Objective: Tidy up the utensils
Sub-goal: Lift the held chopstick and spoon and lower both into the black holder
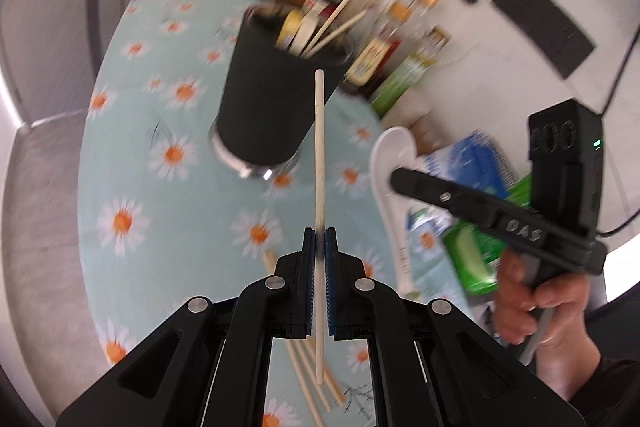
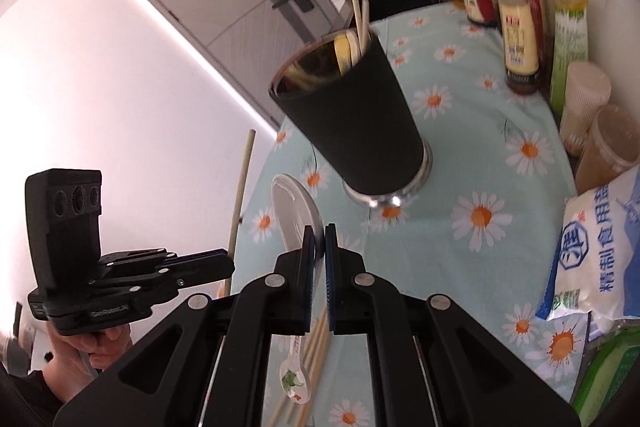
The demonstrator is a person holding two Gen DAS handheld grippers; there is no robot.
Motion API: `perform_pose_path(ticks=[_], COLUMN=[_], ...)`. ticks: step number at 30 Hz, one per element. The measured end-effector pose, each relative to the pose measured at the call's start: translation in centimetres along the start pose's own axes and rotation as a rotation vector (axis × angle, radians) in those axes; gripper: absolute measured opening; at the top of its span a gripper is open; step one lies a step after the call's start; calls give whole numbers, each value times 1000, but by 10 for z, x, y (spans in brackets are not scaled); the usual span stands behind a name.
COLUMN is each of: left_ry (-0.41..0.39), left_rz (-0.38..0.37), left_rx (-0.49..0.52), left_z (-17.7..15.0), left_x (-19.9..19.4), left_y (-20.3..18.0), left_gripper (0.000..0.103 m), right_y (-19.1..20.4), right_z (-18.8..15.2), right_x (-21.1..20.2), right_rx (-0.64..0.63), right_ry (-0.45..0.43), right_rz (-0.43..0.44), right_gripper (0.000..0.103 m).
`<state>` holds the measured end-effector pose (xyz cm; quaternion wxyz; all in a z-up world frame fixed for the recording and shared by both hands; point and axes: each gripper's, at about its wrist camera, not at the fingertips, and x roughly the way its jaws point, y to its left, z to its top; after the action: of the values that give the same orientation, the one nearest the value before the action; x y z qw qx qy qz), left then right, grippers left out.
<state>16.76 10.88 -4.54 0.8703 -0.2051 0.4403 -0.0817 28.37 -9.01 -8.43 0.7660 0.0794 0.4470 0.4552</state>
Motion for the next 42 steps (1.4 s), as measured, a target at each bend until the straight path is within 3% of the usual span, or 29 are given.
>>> perform_pose_path(ticks=[10, 19, 23, 33, 42], left_ry=[-204, -387, -460, -591, -638], left_rz=[-60, -100, -81, -53, 0], left_rx=[16, 31, 64, 110, 140], left_z=[52, 93, 107, 139, 145], left_x=[-25, -40, -44, -34, -7], left_y=[0, -7, -12, -9, 1], left_gripper=[4, 4, 4, 4, 4], right_y=[15, 21, 23, 11, -17], right_z=[50, 96, 118, 143, 147], right_x=[-12, -10, -8, 3, 31], right_rx=[8, -24, -45, -67, -30], right_ry=[-230, -351, -393, -513, -523], right_rz=[8, -2, -23, -48, -85], right_gripper=[6, 6, 6, 6, 6])
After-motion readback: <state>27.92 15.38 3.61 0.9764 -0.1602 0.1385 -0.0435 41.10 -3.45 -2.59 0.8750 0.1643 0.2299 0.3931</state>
